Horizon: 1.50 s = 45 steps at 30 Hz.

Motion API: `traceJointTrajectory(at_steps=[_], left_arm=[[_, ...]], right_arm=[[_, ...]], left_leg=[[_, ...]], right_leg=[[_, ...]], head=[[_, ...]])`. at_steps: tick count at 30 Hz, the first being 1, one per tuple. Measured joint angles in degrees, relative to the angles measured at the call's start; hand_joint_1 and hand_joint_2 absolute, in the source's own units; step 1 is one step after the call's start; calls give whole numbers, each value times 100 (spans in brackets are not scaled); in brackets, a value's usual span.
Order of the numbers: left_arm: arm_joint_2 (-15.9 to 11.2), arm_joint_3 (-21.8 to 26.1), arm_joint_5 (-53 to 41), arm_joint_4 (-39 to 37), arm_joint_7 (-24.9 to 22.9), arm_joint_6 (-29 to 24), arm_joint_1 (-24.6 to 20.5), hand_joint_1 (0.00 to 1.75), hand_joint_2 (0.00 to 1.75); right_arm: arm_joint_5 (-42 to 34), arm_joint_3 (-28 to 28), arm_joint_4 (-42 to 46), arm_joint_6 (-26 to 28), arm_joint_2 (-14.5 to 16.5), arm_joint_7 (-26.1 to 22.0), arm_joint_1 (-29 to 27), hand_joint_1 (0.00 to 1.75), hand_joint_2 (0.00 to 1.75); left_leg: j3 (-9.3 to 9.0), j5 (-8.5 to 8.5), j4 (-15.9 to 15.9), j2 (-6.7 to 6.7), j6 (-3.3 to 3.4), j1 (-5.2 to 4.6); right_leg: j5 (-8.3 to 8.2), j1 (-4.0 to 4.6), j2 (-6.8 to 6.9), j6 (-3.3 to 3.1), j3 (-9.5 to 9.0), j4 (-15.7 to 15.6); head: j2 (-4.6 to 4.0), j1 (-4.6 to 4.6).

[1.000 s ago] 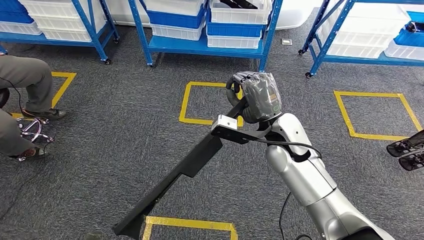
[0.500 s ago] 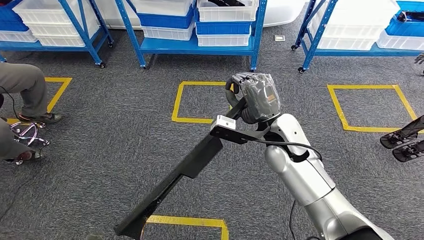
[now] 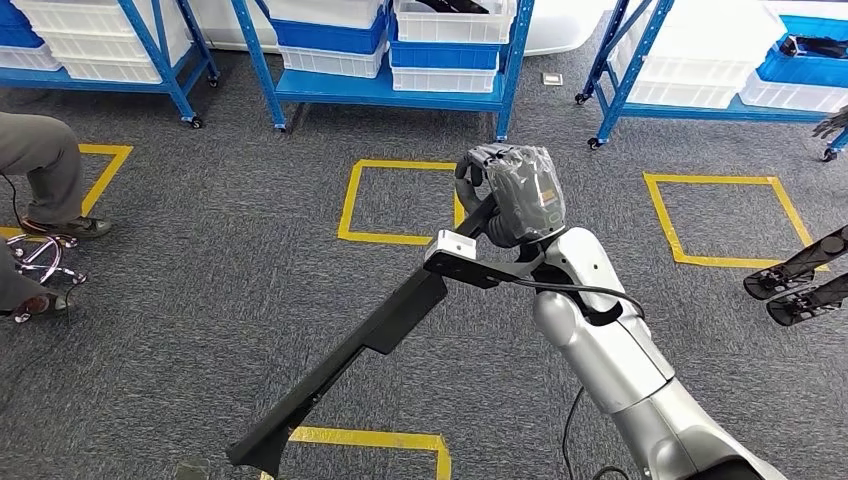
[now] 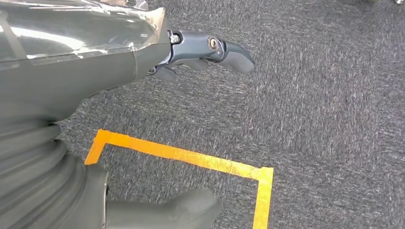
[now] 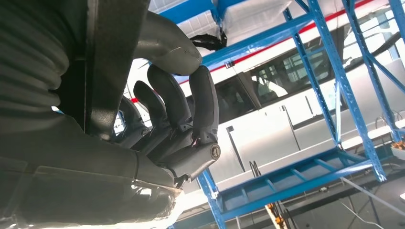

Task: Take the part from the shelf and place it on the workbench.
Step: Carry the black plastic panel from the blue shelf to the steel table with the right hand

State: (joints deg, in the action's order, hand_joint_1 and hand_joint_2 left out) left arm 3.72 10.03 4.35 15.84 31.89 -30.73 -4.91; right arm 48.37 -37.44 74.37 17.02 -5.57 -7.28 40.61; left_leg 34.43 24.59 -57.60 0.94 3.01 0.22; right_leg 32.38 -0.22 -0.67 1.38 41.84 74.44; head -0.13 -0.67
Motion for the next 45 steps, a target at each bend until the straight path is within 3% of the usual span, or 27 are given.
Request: traceJointTrajectory(at_steps=[2, 3, 4, 5, 7, 10, 12, 14, 15, 16, 17, 19, 21, 25, 27, 29, 30, 31, 32, 34, 36, 39, 45], left_arm=[[11, 0, 0, -1, -2, -1, 1, 0, 175], [15, 0, 1, -1, -2, -2, 1, 0, 175], [15, 0, 1, -1, -2, -2, 1, 0, 175], [16, 0, 2, -1, -1, -2, 1, 0, 175], [17, 0, 2, -1, 1, -1, 2, 0, 175], [24, -2, 2, -1, 3, 2, 3, 0, 175], [25, -3, 1, -1, 3, 4, 4, 0, 175], [22, -3, 0, -2, 1, 4, 8, 0, 175], [21, -3, -1, -2, -1, 5, 11, 0, 175], [21, -3, -3, -3, -4, 5, 13, 0, 175], [21, -4, -4, -3, -7, 6, 15, 0, 175], [16, -4, -9, -3, -13, 7, 13, 0, 175], [13, -4, -12, -3, -19, 7, 11, 0, 175], [19, -7, -13, -3, -29, 9, 5, 0, 175], [18, -8, -13, -3, -31, 9, 1, 0, 175], [12, -9, -13, -3, -33, 7, 1, 0, 175], [13, -9, -13, -3, -35, 6, 1, 0, 175], [15, -10, -12, -3, -37, 5, 1, 0, 175], [17, -10, -11, -3, -38, 4, 0, 0, 175], [19, -12, -10, -3, -40, 2, -2, 0, 175], [18, -13, -8, -3, -40, -1, -4, 0, 175], [17, -13, -7, -3, -40, -2, -4, 0, 175], [17, -13, -7, -3, -40, -2, -4, 0, 175]], right_arm=[[3, 0, -1, -24, -7, 0, -17, 152, 175], [6, 1, -1, -33, -8, 0, -15, 152, 175], [10, 1, -1, -40, -9, 0, -10, 152, 175], [14, 2, 1, -44, -7, 0, -6, 152, 175], [17, 3, 2, -48, -7, 1, -5, 152, 175], [26, 5, 4, -50, -6, 2, -2, 152, 175], [33, 4, 4, -50, 5, 2, -4, 152, 175], [38, -1, 4, -51, 11, 2, -10, 152, 175], [39, -3, 3, -51, 10, 2, -15, 152, 175], [39, -4, 3, -52, 10, 2, -18, 152, 175], [39, -4, 3, -53, 10, 2, -21, 152, 175], [39, -3, 3, -53, 11, 2, -21, 152, 175], [40, 1, 3, -55, 13, 5, -17, 152, 175], [46, 11, 4, -56, 7, 9, -14, 152, 175], [47, 25, 4, -59, 3, 9, -7, 152, 175], [49, 31, 3, -66, 1, 9, -15, 152, 175], [51, 32, 1, -70, -3, 9, -26, 152, 175], [56, 32, -1, -72, -9, 9, -35, 152, 175], [62, 33, -2, -74, -15, 9, -41, 152, 175], [71, 38, -3, -75, -21, 9, -37, 152, 175], [73, 45, -3, -76, -18, 9, -30, 152, 175], [72, 52, -3, -76, -19, 9, -30, 152, 175], [72, 53, -3, -76, -20, 9, -30, 152, 175]], left_leg=[[6, -4, -6, 10, -30, 24], [6, -2, -14, 13, -55, 37], [9, 6, -28, 15, -92, 37], [14, 11, -39, 17, -135, 34], [26, 7, -47, 23, -220, 26], [67, 67, -115, 16, -317, 65], [275, 391, -598, -38, -368, 88], [613, 762, -1353, -76, -411, 94], [720, 829, -1587, -82, -423, 96], [734, 789, -1624, -84, -428, 101], [637, 653, -1439, -84, -426, 107], [231, 298, -674, -113, -417, 125], [-35, 134, -146, -151, -391, 118], [-59, 81, -28, -127, -249, 80], [-65, 43, 19, -98, -165, 89], [-50, 37, 20, -77, -134, 74], [-45, 37, 18, -71, -130, 65], [-43, 37, 16, -66, -129, 57], [-45, 37, 13, -62, -129, 51], [-56, 42, 7, -53, -137, 45], [-54, 51, -3, -44, -167, 21], [-42, 53, -9, -34, -204, 0], [-41, 53, -9, -33, -205, -1]], right_leg=[[-167, -69, 29, 132, -160, -297], [-325, -99, 63, 197, -372, -702], [-455, -105, 99, 229, -573, -1093], [-551, -102, 119, 219, -723, -1390], [-608, -64, 117, 114, -805, -1583], [-668, -103, 76, -41, -809, -1616], [-698, -139, 61, -127, -810, -1635], [-703, -130, 49, -162, -795, -1635], [-704, -126, 40, -163, -790, -1634], [-704, -125, 30, -162, -790, -1633], [-704, -127, 19, -161, -794, -1633], [-704, -122, -5, -153, -803, -1630], [-712, -86, -25, -118, -789, -1626], [-704, -47, -28, 3, -725, -1614], [-464, -45, -5, -2, -512, -1180], [-121, -49, 6, -34, -140, -376], [-23, -48, 7, -26, -2, -73], [-11, -46, 8, -3, 41, 37], [-92, -45, 11, 30, -40, -103], [-400, -45, 65, 75, -470, -942], [-611, -14, 111, 44, -806, -1588], [-654, 21, 83, -23, -843, -1682], [-655, 22, 83, -26, -842, -1682]], head=[[0, -1], [0, 0], [0, -1], [0, -3], [0, -10], [0, -15], [0, -23], [0, -26], [0, -25], [0, -25], [0, -24], [0, -26], [0, -21], [0, -13], [0, -4], [0, 0], [0, -1], [0, -1], [0, 1], [0, 2], [0, -4], [0, -5], [0, -3]])
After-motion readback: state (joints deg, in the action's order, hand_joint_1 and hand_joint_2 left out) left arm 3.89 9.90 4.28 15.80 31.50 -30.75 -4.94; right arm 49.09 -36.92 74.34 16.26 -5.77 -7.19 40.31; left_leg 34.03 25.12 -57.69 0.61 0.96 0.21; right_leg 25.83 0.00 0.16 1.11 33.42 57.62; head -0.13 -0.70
